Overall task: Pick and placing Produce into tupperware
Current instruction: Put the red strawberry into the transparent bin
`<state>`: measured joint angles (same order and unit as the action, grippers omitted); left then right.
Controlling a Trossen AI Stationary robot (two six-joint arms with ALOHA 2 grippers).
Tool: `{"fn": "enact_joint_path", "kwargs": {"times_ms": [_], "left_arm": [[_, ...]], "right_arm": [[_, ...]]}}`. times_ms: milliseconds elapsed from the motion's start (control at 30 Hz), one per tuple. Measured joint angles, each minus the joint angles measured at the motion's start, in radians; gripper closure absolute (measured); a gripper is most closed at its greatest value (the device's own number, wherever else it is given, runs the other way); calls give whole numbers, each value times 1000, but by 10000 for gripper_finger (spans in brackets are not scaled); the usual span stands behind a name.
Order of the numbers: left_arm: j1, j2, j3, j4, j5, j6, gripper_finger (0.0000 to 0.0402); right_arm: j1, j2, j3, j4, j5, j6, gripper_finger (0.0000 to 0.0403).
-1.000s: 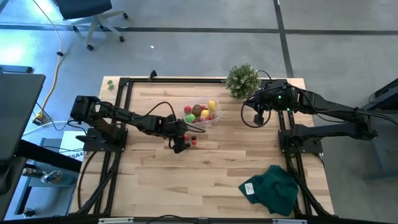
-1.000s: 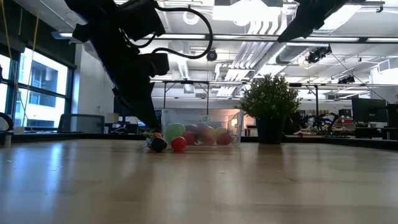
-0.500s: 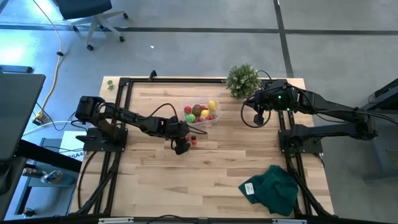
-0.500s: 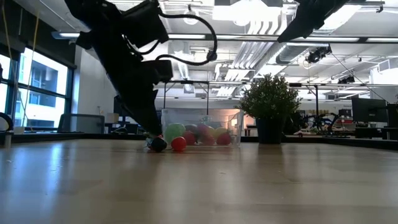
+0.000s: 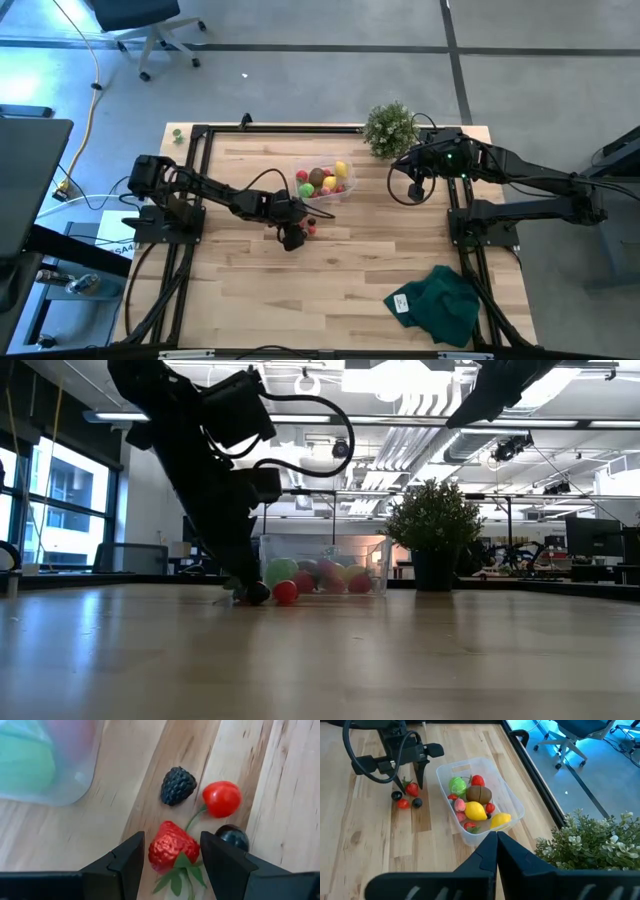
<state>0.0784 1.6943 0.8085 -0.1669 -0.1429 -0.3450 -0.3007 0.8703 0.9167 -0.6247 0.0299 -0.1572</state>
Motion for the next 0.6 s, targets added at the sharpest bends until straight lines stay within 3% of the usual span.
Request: {"fn": "enact_joint_path", "kwargs": {"times_ms": [600], "left_arm": [[0, 0, 0, -43, 8, -22, 220]], "right_arm": [[0, 0, 0, 0, 0, 0, 402]]}}
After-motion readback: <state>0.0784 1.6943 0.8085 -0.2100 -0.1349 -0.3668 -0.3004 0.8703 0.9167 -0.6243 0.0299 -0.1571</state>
